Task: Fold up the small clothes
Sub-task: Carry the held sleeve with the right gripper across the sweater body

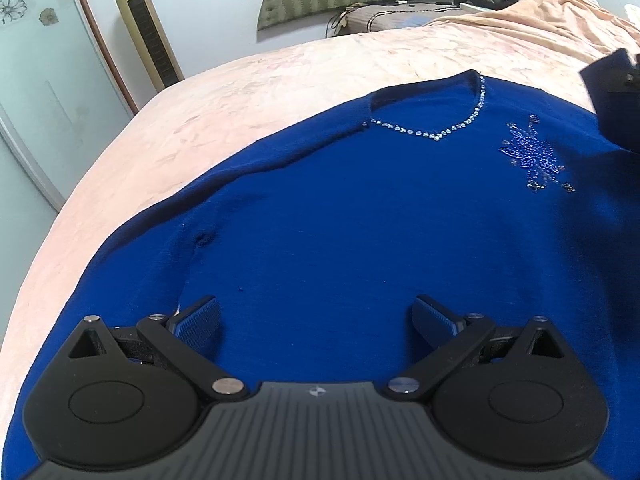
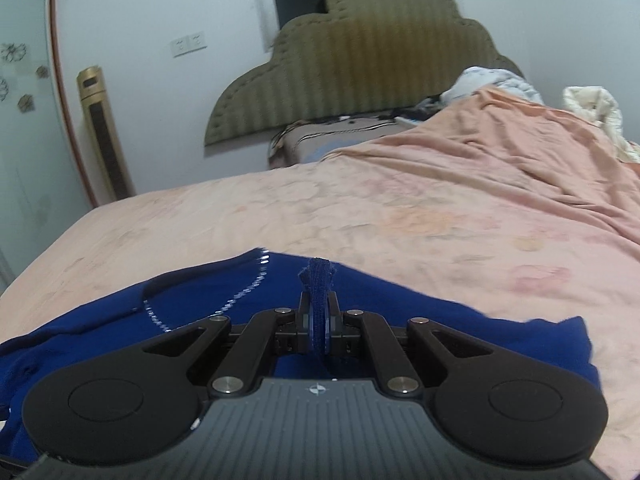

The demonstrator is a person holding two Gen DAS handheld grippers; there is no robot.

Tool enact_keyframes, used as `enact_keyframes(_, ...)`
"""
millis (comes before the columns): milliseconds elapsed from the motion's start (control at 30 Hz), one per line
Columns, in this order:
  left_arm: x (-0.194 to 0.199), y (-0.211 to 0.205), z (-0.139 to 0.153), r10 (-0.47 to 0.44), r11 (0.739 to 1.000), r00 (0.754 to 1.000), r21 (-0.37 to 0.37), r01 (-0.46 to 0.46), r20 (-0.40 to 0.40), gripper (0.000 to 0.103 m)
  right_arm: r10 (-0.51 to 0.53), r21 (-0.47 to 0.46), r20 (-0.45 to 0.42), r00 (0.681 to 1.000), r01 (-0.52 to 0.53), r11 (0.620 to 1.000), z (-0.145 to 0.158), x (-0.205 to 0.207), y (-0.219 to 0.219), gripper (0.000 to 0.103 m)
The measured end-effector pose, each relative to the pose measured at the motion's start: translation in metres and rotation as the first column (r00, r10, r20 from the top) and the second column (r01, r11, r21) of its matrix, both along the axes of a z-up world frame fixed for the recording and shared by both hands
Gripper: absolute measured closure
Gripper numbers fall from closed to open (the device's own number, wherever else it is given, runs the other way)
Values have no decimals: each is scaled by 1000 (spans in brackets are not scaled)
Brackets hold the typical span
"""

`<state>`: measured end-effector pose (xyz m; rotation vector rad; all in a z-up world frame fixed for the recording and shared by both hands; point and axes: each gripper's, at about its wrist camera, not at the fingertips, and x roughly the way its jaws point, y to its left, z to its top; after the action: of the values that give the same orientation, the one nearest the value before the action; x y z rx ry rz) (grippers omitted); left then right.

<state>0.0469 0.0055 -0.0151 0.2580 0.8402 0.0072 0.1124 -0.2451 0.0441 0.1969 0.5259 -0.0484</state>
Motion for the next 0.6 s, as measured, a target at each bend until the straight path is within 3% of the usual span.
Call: enact_keyframes(600, -2, 41, 4, 42, 999, 999, -17, -42, 29, 0, 148, -16, -40, 988, -149, 989, -7, 51, 98, 94)
